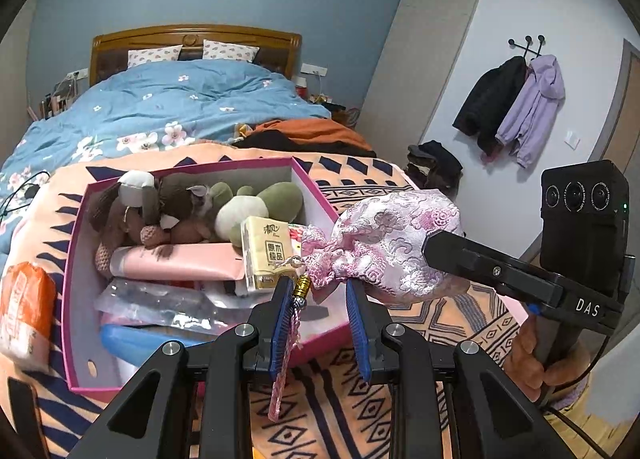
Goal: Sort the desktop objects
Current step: 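Carry the pouch with the left gripper over the pink box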
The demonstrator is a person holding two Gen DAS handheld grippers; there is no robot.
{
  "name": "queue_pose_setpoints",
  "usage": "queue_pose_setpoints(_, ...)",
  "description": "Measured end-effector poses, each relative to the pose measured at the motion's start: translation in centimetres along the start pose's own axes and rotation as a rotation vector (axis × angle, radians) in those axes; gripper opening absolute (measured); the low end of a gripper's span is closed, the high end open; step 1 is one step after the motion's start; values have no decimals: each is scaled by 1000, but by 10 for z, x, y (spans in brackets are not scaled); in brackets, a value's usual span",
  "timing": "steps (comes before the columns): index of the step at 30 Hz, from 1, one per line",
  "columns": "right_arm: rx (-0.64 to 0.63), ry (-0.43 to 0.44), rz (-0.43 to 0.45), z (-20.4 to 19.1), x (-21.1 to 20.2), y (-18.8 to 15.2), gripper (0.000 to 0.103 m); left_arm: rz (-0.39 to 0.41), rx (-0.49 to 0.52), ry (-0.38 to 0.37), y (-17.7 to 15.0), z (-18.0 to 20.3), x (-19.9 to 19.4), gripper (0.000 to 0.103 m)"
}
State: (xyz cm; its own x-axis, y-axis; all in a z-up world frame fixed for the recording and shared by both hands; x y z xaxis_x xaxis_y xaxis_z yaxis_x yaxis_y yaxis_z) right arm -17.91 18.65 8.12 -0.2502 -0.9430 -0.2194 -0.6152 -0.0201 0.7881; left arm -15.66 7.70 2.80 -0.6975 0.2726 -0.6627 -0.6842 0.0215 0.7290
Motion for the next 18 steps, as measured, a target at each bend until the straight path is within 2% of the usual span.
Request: queue_pose_setpoints(18, 33, -4, -29, 24, 14, -1, 19, -29, -15, 15, 4, -12, 32, 26)
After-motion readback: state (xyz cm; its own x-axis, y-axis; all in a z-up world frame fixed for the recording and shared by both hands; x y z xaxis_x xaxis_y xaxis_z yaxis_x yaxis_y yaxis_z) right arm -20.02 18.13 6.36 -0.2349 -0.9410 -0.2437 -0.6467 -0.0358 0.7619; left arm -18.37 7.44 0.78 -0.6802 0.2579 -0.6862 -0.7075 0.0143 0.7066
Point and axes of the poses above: each gripper's, at about its wrist camera, not at the fingertips, and x roughly the way its jaws point, z to its right, y to its top, the point moved 10 cm from there along x, roughly the way its jaws point, and after that the axes turned 9 degrees about y, right-handed, at the moved point
